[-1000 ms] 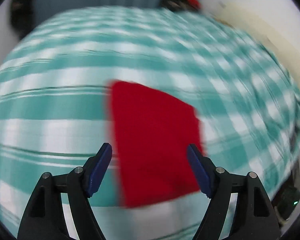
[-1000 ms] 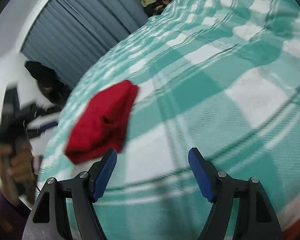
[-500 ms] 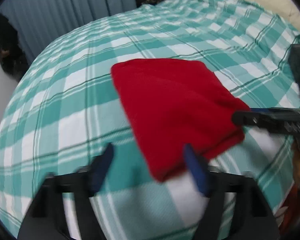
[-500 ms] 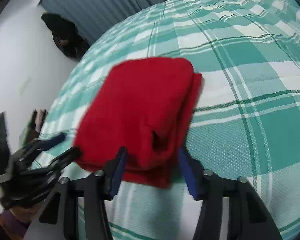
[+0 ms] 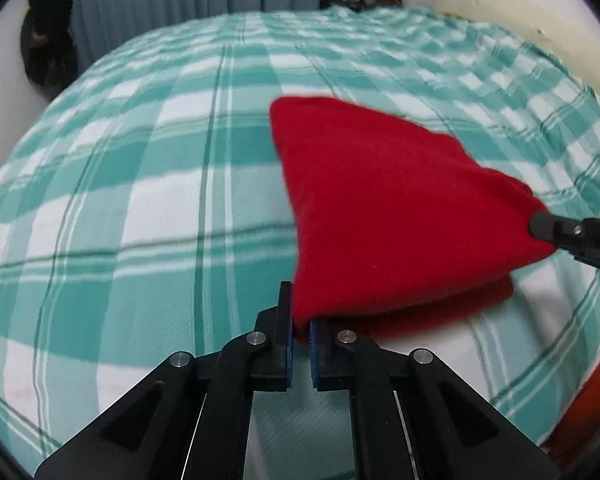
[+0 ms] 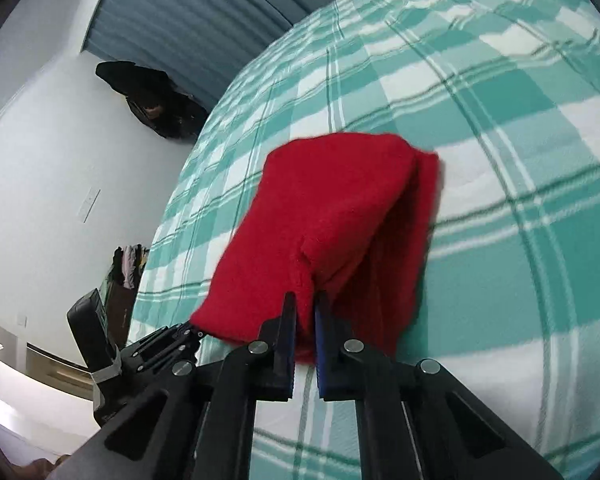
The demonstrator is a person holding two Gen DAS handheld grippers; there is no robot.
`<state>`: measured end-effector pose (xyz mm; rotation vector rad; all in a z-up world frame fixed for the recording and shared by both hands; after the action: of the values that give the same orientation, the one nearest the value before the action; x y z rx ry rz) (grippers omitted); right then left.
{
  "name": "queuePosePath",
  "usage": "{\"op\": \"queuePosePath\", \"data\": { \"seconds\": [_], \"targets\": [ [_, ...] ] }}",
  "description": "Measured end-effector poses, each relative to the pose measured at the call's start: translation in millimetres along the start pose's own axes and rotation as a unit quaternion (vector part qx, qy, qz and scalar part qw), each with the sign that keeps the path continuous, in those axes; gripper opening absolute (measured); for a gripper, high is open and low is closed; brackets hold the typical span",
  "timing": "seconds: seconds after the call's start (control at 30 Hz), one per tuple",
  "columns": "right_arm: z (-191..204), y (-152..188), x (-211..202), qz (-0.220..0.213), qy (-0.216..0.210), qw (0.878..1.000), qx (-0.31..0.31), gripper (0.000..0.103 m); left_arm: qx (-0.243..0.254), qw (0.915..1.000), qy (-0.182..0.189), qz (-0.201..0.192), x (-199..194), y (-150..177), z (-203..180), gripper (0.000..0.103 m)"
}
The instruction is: Fold small clothes
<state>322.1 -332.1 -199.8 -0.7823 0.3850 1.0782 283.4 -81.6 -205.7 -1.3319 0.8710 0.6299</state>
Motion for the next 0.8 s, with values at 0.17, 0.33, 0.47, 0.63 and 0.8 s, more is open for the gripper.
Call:
{"op": "queuePosePath", "data": {
  "seconds": [0.17, 0.33, 0.47, 0.63, 0.8],
  "targets": [
    [-32.7, 29.1, 45.9, 0.064, 0.053, 0.996, 0.012, 0.014, 0.088, 0.9944, -0.056, 0.018, 6.1, 15.3, -16.5, 0.037],
    [-17.0, 4.2, -10.5, 0.003, 0.081, 0.996, -0.045, 0.032, 0.016, 0.9988, -0.039, -0.025, -46.8, 5.1, 25.1, 0.063],
    [9.4, -37.4, -14.4, -0.032, 0.078, 0.990, -0.109, 0.032, -0.047, 0.9971, 0.006, -0.059, -48.6, -26.1, 26.9, 0.060],
    [-0.5, -73.0, 50.4, -0.031, 0.066, 0.988, -0.133, 0.032, 0.001, 0.9996, 0.025, -0.017, 11.7, -26.6, -23.3, 0.054],
    [-55.6, -68.5, 66.3, 0.012, 0.119, 0.989, -0.085, 0.020, 0.034, 0.9993, -0.001, 0.011, 23.2, -2.5, -33.5, 0.058]
  ]
}}
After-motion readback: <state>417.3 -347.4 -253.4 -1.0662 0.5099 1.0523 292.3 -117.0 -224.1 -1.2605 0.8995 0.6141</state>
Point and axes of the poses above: each gripper's, at about its wrist camera, not at the fingertips, and x roughly the way its jaws point, z to its left, y to its underside, the point moved 4 cm from there along x, roughly the way its jaws point, and after that the axes turned 2 degrees about -y, right-handed, at the moved point
